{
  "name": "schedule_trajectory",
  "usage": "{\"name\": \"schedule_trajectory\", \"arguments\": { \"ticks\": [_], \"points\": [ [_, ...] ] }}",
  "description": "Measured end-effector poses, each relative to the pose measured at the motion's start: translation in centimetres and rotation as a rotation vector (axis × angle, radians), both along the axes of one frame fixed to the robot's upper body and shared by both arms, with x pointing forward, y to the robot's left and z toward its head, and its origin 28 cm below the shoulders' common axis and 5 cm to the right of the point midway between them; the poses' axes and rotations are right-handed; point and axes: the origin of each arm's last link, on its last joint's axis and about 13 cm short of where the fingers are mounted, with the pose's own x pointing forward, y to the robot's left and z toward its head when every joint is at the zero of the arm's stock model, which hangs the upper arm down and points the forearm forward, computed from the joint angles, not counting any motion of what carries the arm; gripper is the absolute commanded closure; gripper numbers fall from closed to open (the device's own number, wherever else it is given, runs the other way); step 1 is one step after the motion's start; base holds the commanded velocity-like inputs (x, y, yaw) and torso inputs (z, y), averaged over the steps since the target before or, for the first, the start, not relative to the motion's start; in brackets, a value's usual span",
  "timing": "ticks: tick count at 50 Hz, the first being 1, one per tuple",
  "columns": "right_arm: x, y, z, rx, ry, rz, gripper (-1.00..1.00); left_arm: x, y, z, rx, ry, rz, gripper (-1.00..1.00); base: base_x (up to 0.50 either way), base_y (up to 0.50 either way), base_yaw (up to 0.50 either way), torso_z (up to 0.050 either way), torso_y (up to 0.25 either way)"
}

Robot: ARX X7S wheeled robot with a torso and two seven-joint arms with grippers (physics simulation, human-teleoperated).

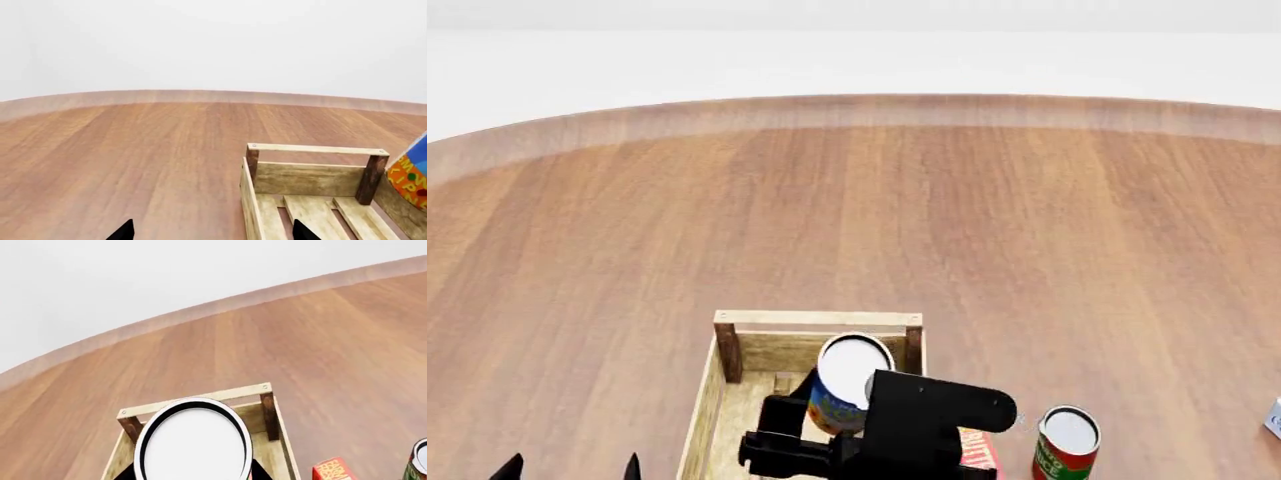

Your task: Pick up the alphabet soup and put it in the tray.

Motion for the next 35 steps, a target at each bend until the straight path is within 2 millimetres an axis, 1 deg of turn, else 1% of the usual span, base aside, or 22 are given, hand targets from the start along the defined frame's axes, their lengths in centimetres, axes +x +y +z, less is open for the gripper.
{"name": "schedule_trajectory", "arguments": {
  "ticks": [18,35],
  "points": [
    [1.4,1.7,-2.5,-0.028,0.035,0.102,1.00,0.0,0.0,0.0,-0.002,0.000,0.000,-1.00,0.00,0.00,0.00,0.000,0.001],
    [2.2,2.7,-4.6,-0.079,0.090,0.157,1.00,0.1,0.1,0.0,-0.007,0.001,0.000,-1.00,0.00,0.00,0.00,0.000,0.001]
  ]
}}
